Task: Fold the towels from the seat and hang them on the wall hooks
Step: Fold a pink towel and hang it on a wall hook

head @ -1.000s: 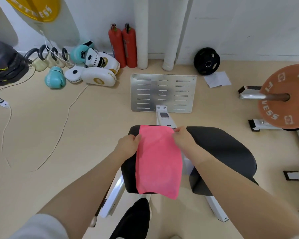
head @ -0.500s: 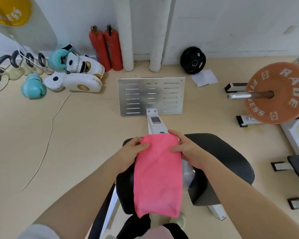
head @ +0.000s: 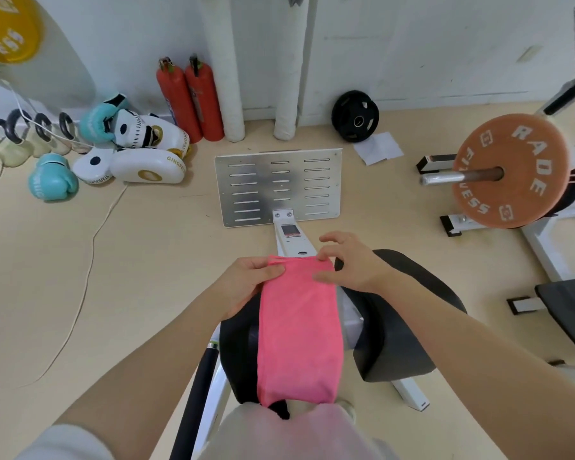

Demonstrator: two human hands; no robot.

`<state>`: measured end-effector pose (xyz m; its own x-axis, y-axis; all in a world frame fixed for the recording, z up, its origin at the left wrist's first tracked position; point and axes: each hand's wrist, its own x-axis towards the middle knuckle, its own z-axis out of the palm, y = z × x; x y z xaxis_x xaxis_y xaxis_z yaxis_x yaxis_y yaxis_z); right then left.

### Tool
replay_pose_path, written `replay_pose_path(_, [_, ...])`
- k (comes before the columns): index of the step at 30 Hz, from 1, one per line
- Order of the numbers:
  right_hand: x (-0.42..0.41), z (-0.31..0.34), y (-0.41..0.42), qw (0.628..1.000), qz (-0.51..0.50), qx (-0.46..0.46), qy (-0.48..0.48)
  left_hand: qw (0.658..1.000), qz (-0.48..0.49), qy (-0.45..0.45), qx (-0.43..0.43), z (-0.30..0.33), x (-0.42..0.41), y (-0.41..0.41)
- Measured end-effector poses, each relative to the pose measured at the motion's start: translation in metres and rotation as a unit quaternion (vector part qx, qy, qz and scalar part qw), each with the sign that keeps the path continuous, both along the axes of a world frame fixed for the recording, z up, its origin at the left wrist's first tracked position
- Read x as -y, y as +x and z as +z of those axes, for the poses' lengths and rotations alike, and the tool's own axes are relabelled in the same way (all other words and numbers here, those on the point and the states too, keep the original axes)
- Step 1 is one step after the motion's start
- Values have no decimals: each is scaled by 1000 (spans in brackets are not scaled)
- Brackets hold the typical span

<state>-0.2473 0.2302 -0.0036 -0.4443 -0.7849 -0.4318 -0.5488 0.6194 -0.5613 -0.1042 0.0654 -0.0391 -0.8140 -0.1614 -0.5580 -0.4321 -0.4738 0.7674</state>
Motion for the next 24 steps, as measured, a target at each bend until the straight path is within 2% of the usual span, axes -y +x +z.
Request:
replay_pose_path(2, [10,1,10,992,55,-109,-29,1000,2,-17,-10,0,-1,1])
replay_pose_path(4, [22,-1,23,983,91,-148,-64,1000,11,-4,-12,2,-2,1])
replay_pose_path(10, [33,-8,28,987,-24,-28,-157,993,29,111,-18,5,5,11])
replay_pose_path(12, [32,-9,26,986,-42,-19,-161,995,19,92,-22,7,5,12])
replay_pose_path(16, [33,-11,27,986,-43,-18,-160,1000,28,-1,-7,8,0,8])
replay_pose_path(24, [37,-11,30,986,-48,-69,-146,998,55,-2,-3,9,-5,2])
